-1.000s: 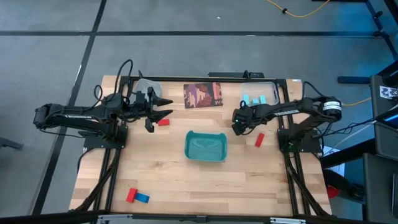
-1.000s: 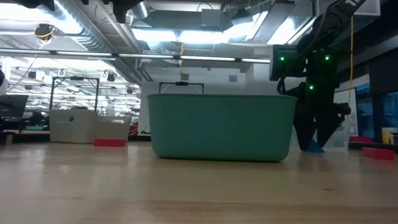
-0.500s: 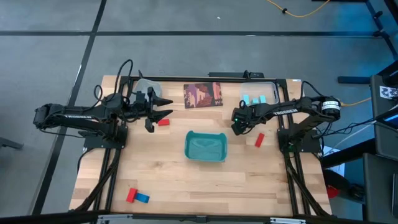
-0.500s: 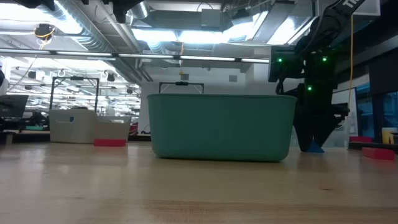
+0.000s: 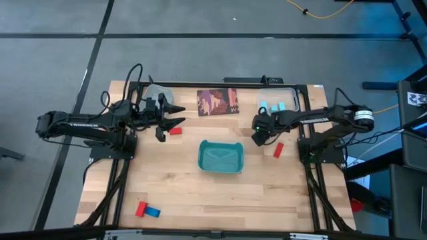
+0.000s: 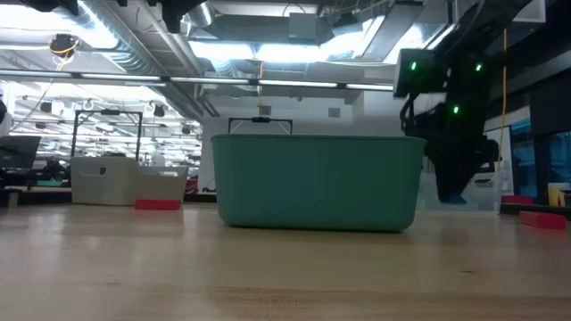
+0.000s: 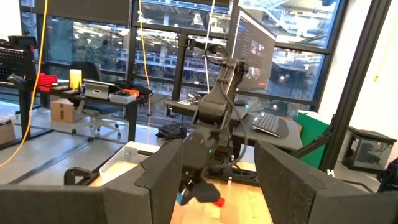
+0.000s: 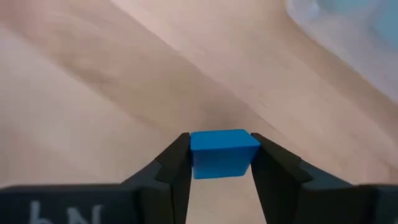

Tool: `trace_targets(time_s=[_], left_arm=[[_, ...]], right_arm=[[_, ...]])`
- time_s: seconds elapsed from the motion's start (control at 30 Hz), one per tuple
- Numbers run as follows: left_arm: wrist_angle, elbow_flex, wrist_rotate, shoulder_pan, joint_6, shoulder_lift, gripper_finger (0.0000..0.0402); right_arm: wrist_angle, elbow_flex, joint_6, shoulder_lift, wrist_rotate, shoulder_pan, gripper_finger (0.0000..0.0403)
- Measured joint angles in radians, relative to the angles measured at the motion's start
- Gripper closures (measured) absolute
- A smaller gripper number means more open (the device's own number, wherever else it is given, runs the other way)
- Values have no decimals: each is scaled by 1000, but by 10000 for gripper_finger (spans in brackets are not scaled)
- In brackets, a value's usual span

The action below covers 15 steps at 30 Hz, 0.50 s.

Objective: Sort & place blocks by color
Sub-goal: Put the top triangular blue block into the white bin

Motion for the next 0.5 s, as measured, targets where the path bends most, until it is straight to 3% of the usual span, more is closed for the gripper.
trace_targets(time_s=[0.13,0.2,0.33,0.5], left_arm=[[0,0,0,0,0,0,209],[0,0,0,0,0,0,209],[0,0,0,0,0,0,209],[0,0,0,0,0,0,209]], right_arm=[[37,0,-41,-102,-2,50,265],[134,-18,-88,-158,-26,83,263],[425,-122,-44,-260,-109,127,259],[923,-270,134,-314,-104,167,264]])
